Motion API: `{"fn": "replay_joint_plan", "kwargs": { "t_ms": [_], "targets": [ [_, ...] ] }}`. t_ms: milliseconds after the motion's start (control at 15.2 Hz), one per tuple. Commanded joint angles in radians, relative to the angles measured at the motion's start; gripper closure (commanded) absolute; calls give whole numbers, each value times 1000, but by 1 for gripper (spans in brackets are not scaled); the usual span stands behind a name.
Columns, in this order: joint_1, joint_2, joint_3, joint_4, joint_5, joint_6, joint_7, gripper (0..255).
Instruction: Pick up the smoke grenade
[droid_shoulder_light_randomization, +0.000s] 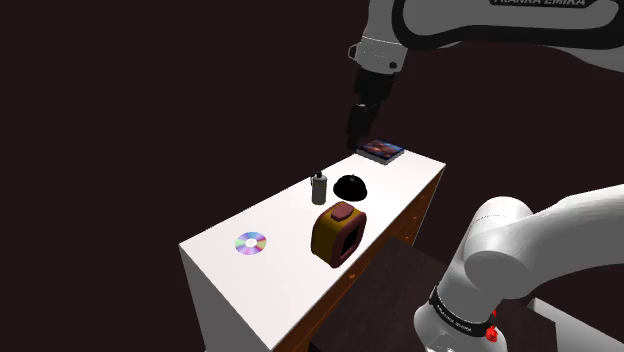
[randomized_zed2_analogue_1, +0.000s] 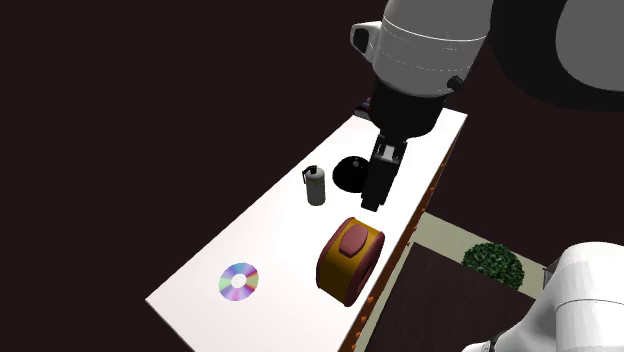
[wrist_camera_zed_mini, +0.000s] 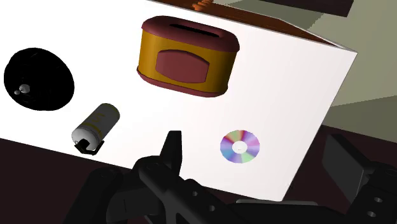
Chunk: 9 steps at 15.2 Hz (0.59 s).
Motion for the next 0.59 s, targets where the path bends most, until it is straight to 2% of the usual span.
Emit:
{"fn": "replay_joint_plan", "kwargs": {
  "t_ms": [0, 528],
  "targets": [
    [0, 0, 0, 0, 0, 0, 0, 0],
    [-44, 198, -90, -27, -54, 198, -101, 0]
  ]
}}
